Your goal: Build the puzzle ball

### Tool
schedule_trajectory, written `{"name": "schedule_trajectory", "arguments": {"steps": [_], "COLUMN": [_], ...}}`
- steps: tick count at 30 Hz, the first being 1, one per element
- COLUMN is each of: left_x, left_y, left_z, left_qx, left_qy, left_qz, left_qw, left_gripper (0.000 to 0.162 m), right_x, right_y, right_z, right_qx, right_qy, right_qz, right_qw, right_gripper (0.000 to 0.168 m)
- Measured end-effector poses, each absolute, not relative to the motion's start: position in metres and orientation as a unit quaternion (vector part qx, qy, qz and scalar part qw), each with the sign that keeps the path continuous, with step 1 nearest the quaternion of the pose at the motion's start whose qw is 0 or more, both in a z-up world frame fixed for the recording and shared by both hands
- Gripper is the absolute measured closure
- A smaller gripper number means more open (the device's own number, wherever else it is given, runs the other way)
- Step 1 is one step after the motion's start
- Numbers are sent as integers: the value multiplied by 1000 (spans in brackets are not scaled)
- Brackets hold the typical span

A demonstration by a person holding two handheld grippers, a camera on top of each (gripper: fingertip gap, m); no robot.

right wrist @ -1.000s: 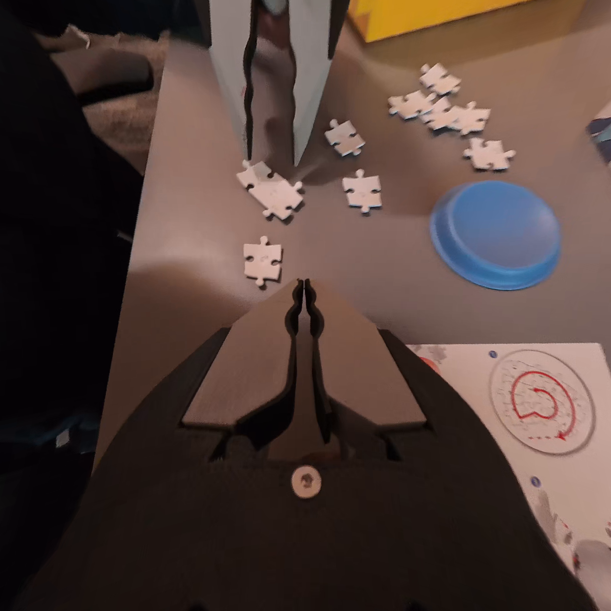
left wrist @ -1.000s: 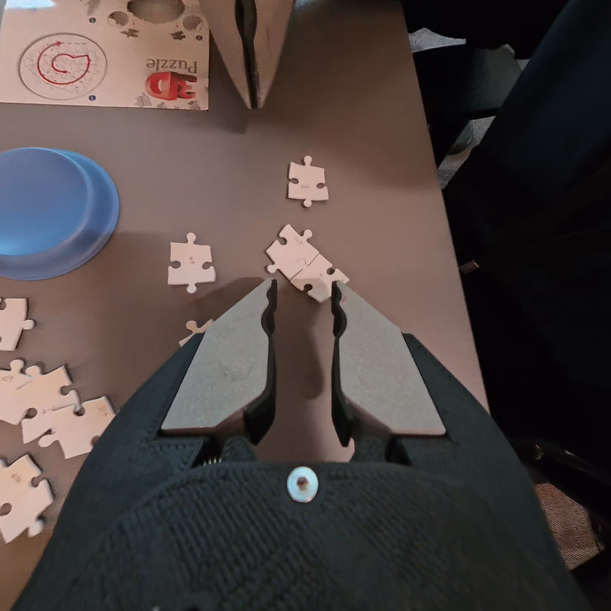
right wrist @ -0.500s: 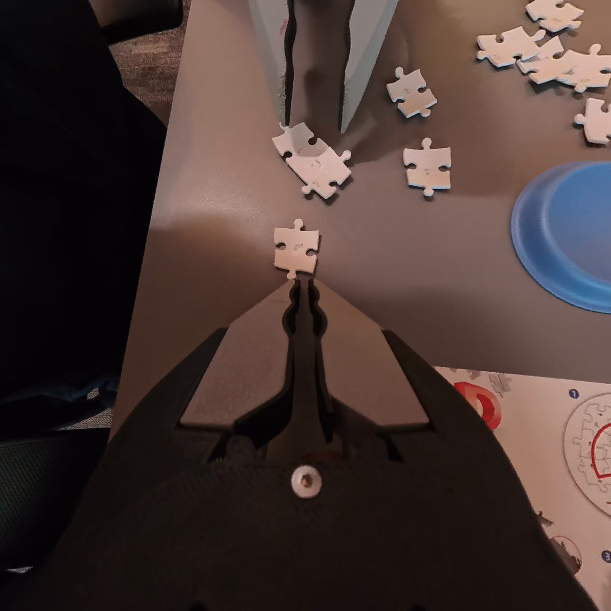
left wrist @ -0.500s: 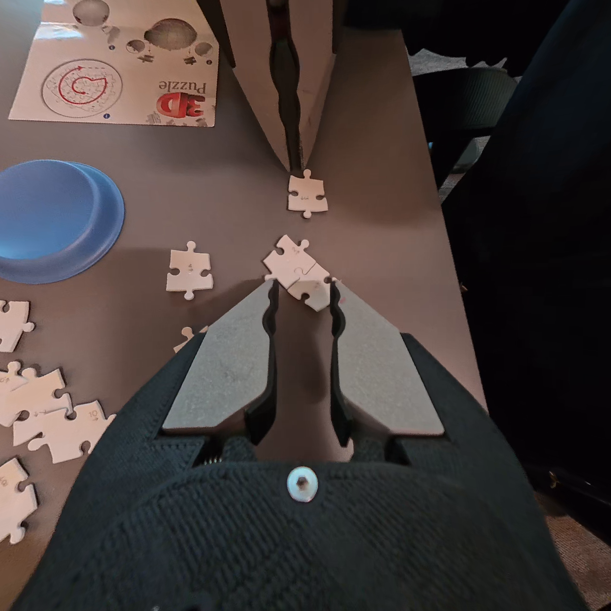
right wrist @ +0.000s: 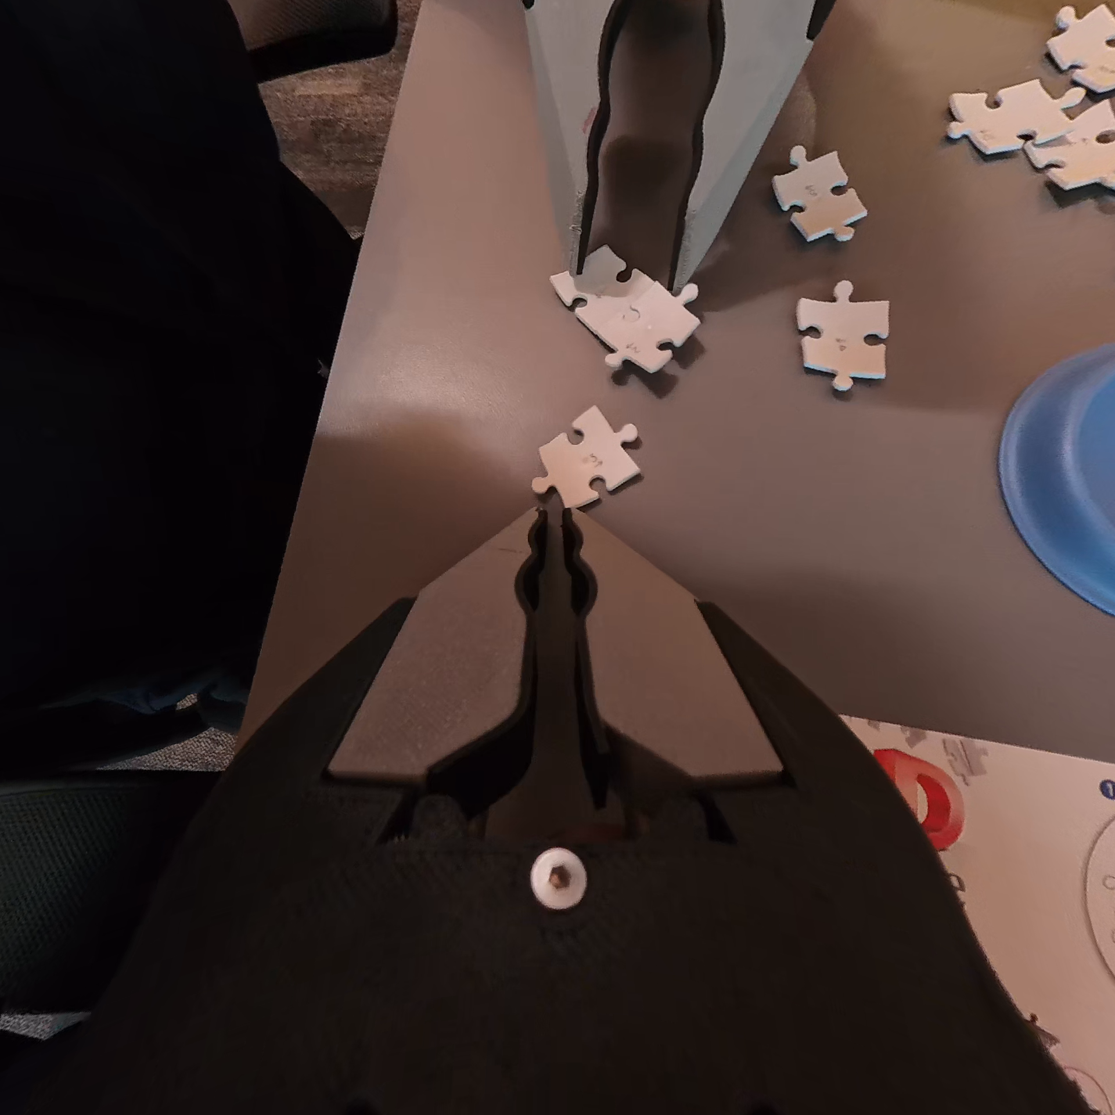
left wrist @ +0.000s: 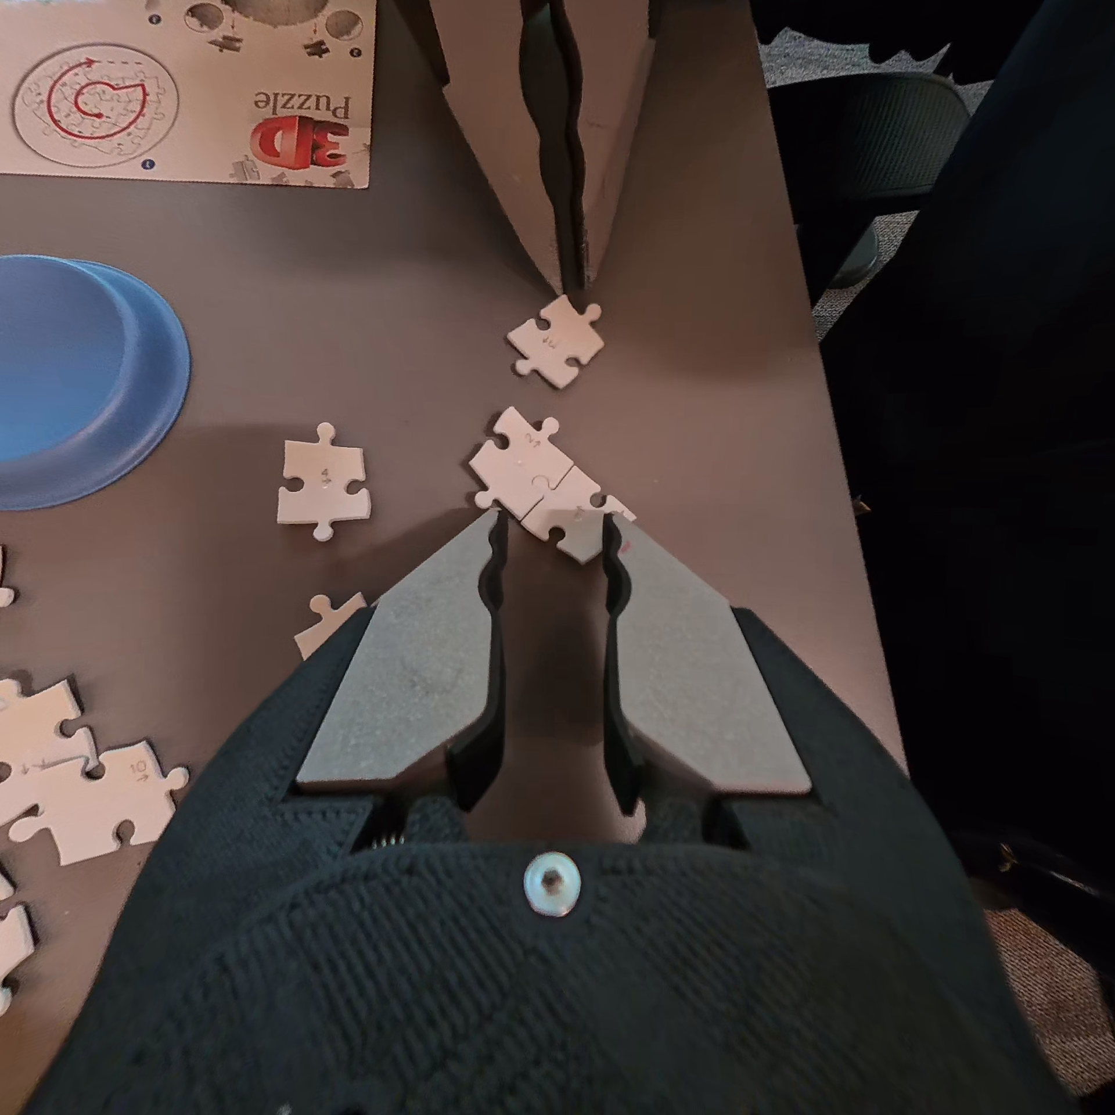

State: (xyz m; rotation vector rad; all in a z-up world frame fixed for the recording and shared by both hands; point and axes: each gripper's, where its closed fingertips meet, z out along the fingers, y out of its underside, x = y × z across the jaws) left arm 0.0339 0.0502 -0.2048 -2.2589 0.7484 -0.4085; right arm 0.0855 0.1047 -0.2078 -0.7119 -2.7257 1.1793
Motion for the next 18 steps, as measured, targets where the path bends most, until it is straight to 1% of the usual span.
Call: {"name": "schedule_trajectory", "arguments": {"steps": [1,12,18], "left_x": [34,36,36], "left_y": [50,48,47], "left_z": [-204,-204,-204], "left_qx": [-874,-873,-874], "left_qy": [290,295,297], "left_qz": [-158,-157,-155], "left_qw": [357,354,352], "left_gripper": [133,133,133], "right_x": [86,82,84], "right_y": [104,107,100], "right_z": [-208,-205,-207], "right_qx": [-231,-235,-226], "right_qy": [-892,-890,-892], "right_qz": [386,388,389], "right_qw": [44,55,46], "right_gripper": [166,166,167]}}
